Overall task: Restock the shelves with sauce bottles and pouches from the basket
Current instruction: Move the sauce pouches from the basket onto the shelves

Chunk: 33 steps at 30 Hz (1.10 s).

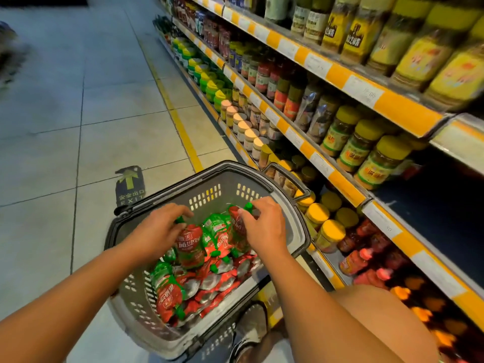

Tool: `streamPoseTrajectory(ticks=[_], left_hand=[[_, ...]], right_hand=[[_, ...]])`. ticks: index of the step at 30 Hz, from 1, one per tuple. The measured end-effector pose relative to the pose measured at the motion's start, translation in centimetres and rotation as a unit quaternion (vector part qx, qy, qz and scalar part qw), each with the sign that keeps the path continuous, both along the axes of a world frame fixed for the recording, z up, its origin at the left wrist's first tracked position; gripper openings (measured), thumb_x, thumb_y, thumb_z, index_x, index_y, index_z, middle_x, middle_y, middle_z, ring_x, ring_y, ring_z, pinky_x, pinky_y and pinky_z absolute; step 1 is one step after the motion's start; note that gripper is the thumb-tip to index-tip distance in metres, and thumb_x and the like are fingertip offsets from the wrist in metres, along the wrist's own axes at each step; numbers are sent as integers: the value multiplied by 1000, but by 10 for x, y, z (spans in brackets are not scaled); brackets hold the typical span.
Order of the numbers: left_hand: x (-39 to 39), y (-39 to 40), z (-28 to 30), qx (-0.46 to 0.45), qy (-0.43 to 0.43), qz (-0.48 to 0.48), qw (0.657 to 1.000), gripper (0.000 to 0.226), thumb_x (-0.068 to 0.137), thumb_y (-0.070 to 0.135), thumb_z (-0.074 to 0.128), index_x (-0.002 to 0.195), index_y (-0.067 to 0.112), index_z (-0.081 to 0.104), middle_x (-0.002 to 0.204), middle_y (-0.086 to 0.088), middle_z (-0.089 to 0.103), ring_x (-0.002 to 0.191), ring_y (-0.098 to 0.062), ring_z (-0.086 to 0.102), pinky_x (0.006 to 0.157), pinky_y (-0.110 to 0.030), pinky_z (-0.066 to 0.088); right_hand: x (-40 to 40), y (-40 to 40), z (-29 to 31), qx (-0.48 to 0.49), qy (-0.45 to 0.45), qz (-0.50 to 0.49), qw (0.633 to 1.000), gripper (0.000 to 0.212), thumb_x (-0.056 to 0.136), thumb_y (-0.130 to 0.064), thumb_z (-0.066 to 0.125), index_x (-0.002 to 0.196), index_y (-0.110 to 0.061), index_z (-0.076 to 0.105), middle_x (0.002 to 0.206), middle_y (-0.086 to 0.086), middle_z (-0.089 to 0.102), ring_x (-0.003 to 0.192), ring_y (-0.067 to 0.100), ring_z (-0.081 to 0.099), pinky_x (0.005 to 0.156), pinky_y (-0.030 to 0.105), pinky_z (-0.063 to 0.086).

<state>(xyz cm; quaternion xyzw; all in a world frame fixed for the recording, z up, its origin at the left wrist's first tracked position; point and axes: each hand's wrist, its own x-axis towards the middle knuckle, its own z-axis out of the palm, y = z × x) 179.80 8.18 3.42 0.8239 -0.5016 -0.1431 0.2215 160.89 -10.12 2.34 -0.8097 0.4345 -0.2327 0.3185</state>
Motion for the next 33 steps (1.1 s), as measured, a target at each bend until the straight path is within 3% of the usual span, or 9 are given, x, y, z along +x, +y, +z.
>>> streamPoseTrajectory(ticks=[5,8,11,15,18,22,25,29,33], left_hand=[[-17,-17,47,-56,30,-12,998,19,99,14,66,112,28,66,113,8,62,105,-16,61,88,-42,57],[-37,-35,77,-115,83,9,990,18,99,11,67,105,27,69,110,2,66,99,-18,66,80,-38,60],[-64,-57,106,-175,183,32,967,15,97,5,69,104,18,73,108,-7,72,98,-22,71,79,-42,63],[-108,-84,133,-255,248,22,934,15,94,3,73,96,17,75,103,-4,73,88,-14,74,63,-22,60],[-137,-108,145,-279,216,-14,936,12,92,9,77,94,21,76,104,3,74,90,-10,73,70,-23,59],[-178,-145,152,-322,252,-38,912,12,91,14,79,90,26,78,89,11,77,77,3,70,60,-11,51],[-220,-174,150,-334,297,-57,893,9,89,18,80,91,27,79,90,7,77,82,-4,70,65,-21,55],[-263,-202,142,-334,348,-53,875,8,87,32,80,94,33,80,91,1,75,86,-17,72,66,-34,59],[-317,-233,132,-311,424,-58,848,9,91,21,79,90,30,81,87,-5,74,80,-19,71,63,-34,57]], right_hand=[[-31,-16,41,64,-109,-46,991,29,94,-41,72,87,-13,71,82,5,69,78,22,65,67,43,57],[-64,-31,71,70,-182,-65,979,36,93,-34,74,77,-4,65,72,19,61,61,16,50,55,34,42],[-112,-44,97,50,-229,-95,967,36,89,-38,76,73,-9,64,59,4,55,55,4,43,50,25,37],[-181,-53,125,57,-295,-148,942,47,80,-51,76,83,-5,67,78,27,64,69,21,55,66,56,54],[-233,-51,140,61,-339,-192,919,40,76,-52,77,87,-13,75,88,26,69,77,26,64,73,68,56],[-301,-44,152,58,-395,-248,883,20,84,-37,79,87,-17,79,85,17,75,79,23,71,81,64,59],[-352,-37,151,42,-412,-307,857,11,93,-32,76,84,-25,79,82,0,77,78,15,74,83,53,62],[-395,-29,143,36,-432,-355,828,15,95,-28,74,81,-26,79,82,0,78,80,16,75,84,55,62],[-443,-20,126,34,-463,-409,785,16,96,-26,73,82,-21,79,83,3,78,82,20,75,85,57,62]])
